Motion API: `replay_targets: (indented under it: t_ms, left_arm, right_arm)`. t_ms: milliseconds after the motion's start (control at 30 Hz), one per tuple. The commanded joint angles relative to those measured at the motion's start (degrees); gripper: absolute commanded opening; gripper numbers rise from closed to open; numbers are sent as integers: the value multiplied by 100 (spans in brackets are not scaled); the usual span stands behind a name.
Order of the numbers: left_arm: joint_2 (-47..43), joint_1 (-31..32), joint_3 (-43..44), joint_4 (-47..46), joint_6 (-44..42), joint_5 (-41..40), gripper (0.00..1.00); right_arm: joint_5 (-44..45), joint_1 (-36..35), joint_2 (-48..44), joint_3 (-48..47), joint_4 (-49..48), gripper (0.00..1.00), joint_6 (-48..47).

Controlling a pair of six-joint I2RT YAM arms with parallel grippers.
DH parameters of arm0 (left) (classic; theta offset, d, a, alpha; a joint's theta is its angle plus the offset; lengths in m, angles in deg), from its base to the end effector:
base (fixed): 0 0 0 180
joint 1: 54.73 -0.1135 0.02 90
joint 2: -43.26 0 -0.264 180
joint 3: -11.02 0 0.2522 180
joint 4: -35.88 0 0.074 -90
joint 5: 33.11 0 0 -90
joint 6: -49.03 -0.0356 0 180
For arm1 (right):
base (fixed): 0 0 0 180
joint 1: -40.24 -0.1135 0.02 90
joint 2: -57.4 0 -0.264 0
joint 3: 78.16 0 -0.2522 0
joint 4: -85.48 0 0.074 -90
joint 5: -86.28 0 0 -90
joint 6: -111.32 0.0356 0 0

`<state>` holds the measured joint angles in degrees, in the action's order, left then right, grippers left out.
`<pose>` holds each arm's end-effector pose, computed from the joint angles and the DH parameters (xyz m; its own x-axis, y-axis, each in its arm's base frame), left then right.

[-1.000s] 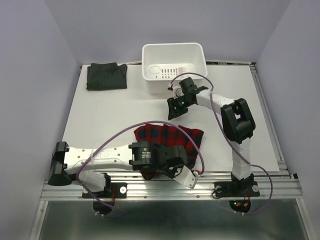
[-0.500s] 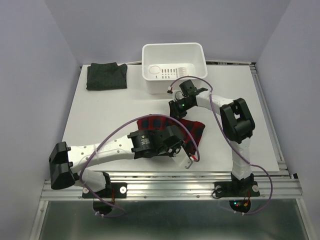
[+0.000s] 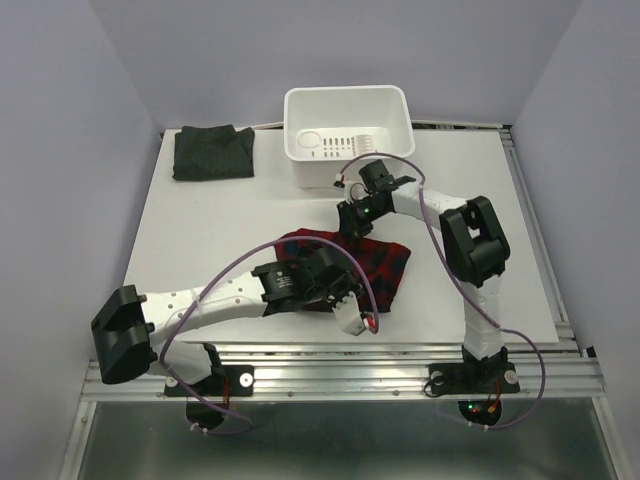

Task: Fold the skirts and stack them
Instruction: Fold the skirt

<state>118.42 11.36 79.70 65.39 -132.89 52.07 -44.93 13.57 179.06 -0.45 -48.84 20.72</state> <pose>0.1209 -0.2653 0.2759 0.8909 0.4478 0.0765 0.2084 -0.5525 0.8070 0.3818 0.2180 0.1632 -0.8040 -0.4127 -0.4281 -0.5945 0.5432 0.5929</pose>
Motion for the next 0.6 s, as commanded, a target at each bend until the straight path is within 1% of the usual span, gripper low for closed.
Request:
replay_targets:
  t_ms: [0, 133, 233, 267, 367, 433, 567]
  left_arm:
    - [16, -140, -165, -1003, -678, 130, 0]
    - [271, -350, -104, -1188, -643, 192, 0]
    - [385, -482, -226, -1530, -774, 201, 0]
    - [412, -561, -314, -1809, -862, 201, 0]
    - [570, -667, -350, -2075, -863, 236, 0]
    - [684, -720, -367, -2207, -845, 262, 3]
    - [878, -834, -482, -2847, -907, 315, 7]
  right_arm:
    - [-300, -4, -3, 82, -10, 21, 25]
    - [-361, -57, -46, 160, -28, 21, 34]
    - [-405, -110, -38, 187, -46, 21, 34]
    - [-397, -162, -12, 187, -46, 21, 34]
    - [-396, -162, 24, 170, -46, 21, 43]
    - [-414, -162, 33, 161, -54, 21, 43]
    - [-423, -162, 41, 161, -37, 21, 43]
